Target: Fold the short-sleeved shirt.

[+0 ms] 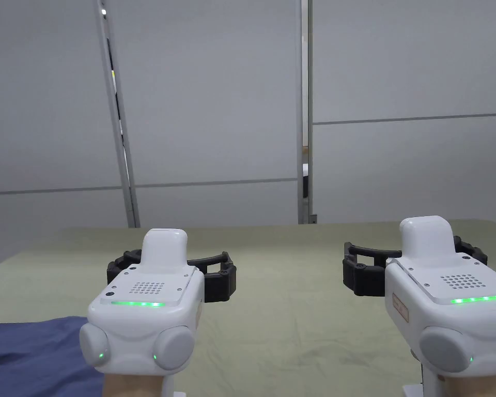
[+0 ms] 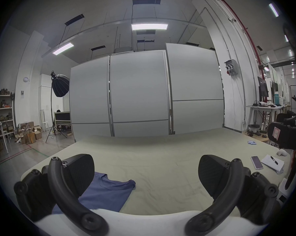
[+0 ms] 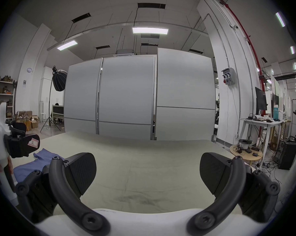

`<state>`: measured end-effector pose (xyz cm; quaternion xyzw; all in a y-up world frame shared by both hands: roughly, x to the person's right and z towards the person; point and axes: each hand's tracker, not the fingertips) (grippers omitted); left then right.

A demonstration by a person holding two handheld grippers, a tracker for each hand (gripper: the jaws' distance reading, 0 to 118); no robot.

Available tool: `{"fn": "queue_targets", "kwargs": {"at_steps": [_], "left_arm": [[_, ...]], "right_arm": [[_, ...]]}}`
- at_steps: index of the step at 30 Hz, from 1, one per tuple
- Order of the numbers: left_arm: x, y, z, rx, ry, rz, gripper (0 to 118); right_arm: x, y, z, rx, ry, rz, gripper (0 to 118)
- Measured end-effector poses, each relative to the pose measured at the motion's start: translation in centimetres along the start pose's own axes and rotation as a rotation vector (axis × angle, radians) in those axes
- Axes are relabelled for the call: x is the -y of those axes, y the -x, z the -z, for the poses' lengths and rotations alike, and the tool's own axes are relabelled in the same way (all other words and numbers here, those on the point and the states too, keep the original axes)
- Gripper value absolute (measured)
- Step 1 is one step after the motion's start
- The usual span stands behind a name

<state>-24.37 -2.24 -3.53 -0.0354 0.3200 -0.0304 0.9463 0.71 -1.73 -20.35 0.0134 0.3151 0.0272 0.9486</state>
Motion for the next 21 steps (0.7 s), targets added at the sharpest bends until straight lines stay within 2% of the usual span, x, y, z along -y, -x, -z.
{"fn": "queue_targets", "kwargs": {"at_steps": [3,8,21], "left_arm": [[0.0,-0.2,-0.3,-0.010,-0.033,0.017,118],[-0.3,-0.5,-0.9,-0.016,-0.078,0.029,118],[-0.7,-0.2,-1.3,-0.008,-0.094,0.009,118]], "right_arm": [[0.1,0.1,-0.1,0.000,-0.001,-0.011,118],[0.0,0.0,-0.4,-0.018,-0.010,0.039,118],[-0.4,0.2,-0.4,0.007,-0.022,0.037,118]]}}
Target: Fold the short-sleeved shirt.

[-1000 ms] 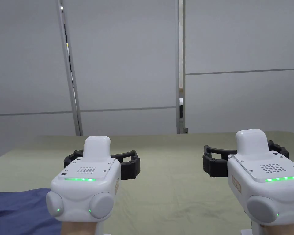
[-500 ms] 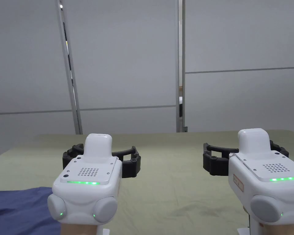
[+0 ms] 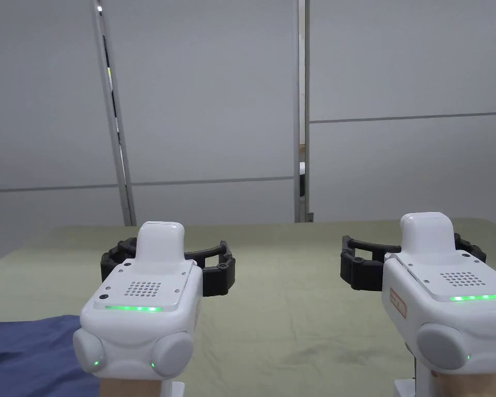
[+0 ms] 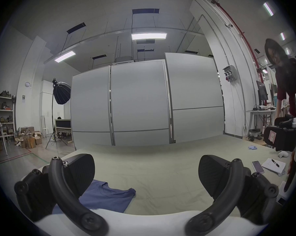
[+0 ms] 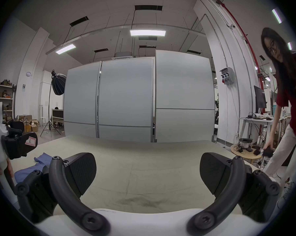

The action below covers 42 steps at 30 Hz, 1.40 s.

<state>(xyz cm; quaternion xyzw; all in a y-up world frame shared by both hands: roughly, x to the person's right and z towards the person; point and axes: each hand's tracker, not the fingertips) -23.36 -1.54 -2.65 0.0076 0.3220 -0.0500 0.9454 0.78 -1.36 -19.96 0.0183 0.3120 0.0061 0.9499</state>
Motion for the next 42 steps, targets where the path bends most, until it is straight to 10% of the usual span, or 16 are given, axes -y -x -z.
{"fn": "queue_targets", "kwargs": {"at_steps": [4,5,6,7,21,33,35,36,37,42], "left_arm": [[-0.2,0.2,-0.3,0.022,0.018,-0.021,117],[-0.2,0.1,-0.4,0.018,0.018,-0.022,97],[-0.1,0.0,-0.3,0.008,0.010,-0.018,28],[0.1,-0.1,0.1,-0.016,0.008,-0.010,0],[1.0,1.8,0.5,-0.017,0.050,-0.059,0],[0.4,20.3,-7.3,-0.547,0.073,-0.038,3],[0.8,22.0,-7.6,-0.555,0.080,-0.054,46],[1.0,22.4,-7.3,-0.548,0.103,-0.067,99],[1.4,22.7,-6.6,-0.534,0.146,-0.082,118],[6.0,22.2,-0.2,-0.359,0.299,-0.134,118]], "right_arm": [[-0.1,0.0,0.1,-0.010,0.032,0.009,113],[-0.1,0.2,0.0,-0.007,0.032,-0.008,78],[-0.1,0.4,0.0,-0.002,0.030,-0.041,2],[-0.1,0.5,0.2,0.046,0.040,-0.059,2],[-0.3,1.4,1.7,0.022,0.019,-0.067,2],[-1.5,21.3,6.0,-0.459,-0.005,-0.037,2],[-1.2,22.9,6.2,-0.487,0.000,-0.019,2],[-1.1,23.2,6.3,-0.486,0.001,-0.021,2],[-0.9,23.4,6.6,-0.488,0.000,-0.024,2],[0.6,22.4,7.9,-0.457,0.045,-0.030,2]]}}
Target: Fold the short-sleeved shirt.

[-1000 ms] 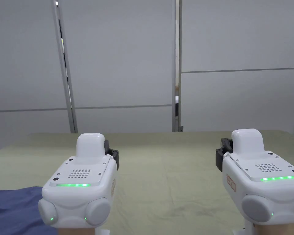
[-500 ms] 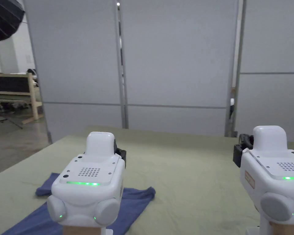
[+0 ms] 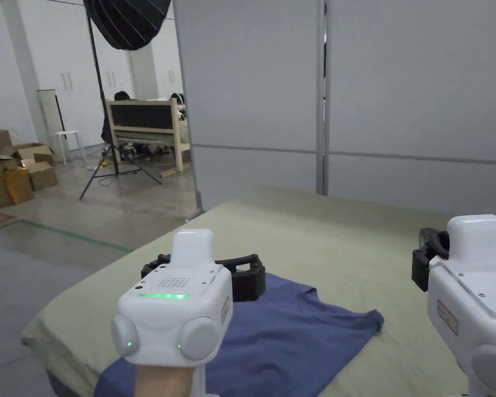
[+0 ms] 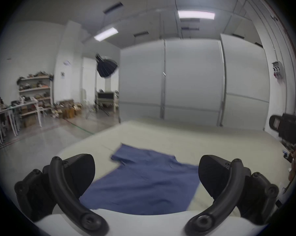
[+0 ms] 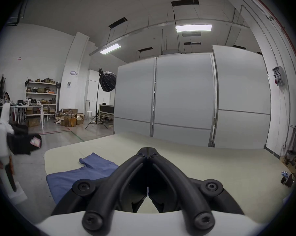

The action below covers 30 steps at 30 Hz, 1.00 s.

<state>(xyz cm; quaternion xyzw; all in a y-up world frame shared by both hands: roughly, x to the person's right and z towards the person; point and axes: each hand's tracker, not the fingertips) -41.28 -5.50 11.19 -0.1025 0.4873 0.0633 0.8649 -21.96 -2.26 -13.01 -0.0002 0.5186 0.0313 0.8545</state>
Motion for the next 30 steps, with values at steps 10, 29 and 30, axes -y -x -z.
{"fn": "queue_targets", "kwargs": {"at_steps": [10,29,30], "left_arm": [[13.9,-8.2,19.5,0.016,0.952,0.033,103],[5.8,-8.0,14.2,0.134,0.565,-0.171,11],[4.6,-8.8,13.6,0.172,0.519,-0.168,11]], "right_arm": [[5.0,-6.9,2.6,0.104,0.182,0.072,2],[3.2,-13.7,-0.9,0.215,0.126,0.190,2],[2.8,-14.1,-1.4,0.225,0.117,0.194,2]]}}
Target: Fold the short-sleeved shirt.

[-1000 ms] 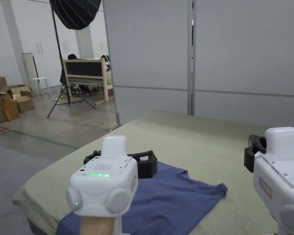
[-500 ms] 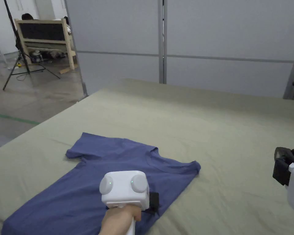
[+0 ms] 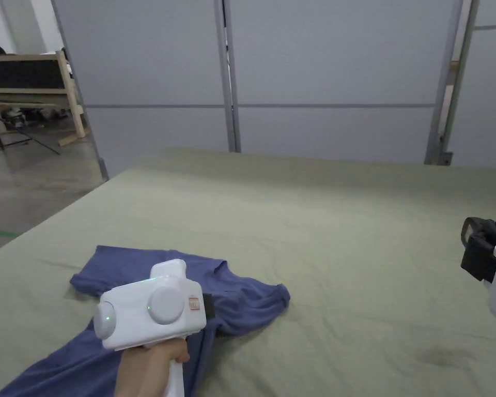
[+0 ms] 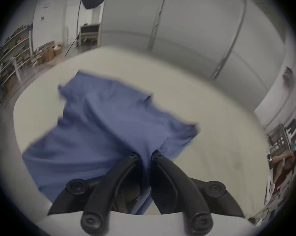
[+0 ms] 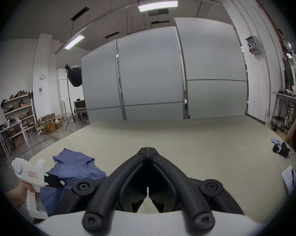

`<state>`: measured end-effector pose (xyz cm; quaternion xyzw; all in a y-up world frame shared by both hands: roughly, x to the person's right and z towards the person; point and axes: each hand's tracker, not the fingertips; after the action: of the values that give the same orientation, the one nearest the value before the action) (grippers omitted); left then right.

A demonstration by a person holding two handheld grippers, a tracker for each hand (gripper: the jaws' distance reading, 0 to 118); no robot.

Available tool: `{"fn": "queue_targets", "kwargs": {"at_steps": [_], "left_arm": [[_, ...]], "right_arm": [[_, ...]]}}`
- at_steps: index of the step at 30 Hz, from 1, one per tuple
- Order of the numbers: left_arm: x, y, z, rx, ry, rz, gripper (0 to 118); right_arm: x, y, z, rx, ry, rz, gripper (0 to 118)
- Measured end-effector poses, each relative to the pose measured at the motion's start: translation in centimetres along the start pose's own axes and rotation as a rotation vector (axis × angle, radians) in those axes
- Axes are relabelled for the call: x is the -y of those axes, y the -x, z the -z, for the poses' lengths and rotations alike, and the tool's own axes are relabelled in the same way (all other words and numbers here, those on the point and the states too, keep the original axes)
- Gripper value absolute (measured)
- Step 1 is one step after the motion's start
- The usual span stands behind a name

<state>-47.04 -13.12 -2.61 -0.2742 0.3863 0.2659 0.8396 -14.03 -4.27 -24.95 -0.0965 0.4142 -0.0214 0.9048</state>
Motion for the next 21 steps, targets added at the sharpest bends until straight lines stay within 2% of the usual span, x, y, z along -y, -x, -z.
{"fn": "queue_targets", "kwargs": {"at_steps": [3,6,9,12,15,20,21], "left_arm": [[-1.9,-6.2,-2.8,0.116,-0.129,0.156,10],[-2.2,-14.6,-5.7,0.302,-0.189,0.279,10],[-0.1,-22.7,-6.6,0.504,-0.187,0.395,10],[4.5,-29.4,-5.8,0.630,-0.121,0.520,10],[10.8,-34.2,-3.0,0.682,0.021,0.613,10],[20.3,-37.1,4.1,0.604,0.297,0.713,11],[21.0,-37.0,4.8,0.571,0.304,0.713,19]], "right_arm": [[-1.1,-1.7,-1.7,0.036,-0.040,0.012,2],[-1.8,-3.7,-3.4,0.076,-0.064,0.014,2],[-2.2,-6.0,-5.6,0.131,-0.085,0.021,2],[-2.0,-8.6,-7.6,0.196,-0.090,0.035,2],[-1.2,-11.3,-8.9,0.260,-0.058,0.045,2],[1.3,-14.3,-10.3,0.307,0.008,0.035,2],[1.7,-14.8,-10.4,0.308,0.015,0.035,2]]}}
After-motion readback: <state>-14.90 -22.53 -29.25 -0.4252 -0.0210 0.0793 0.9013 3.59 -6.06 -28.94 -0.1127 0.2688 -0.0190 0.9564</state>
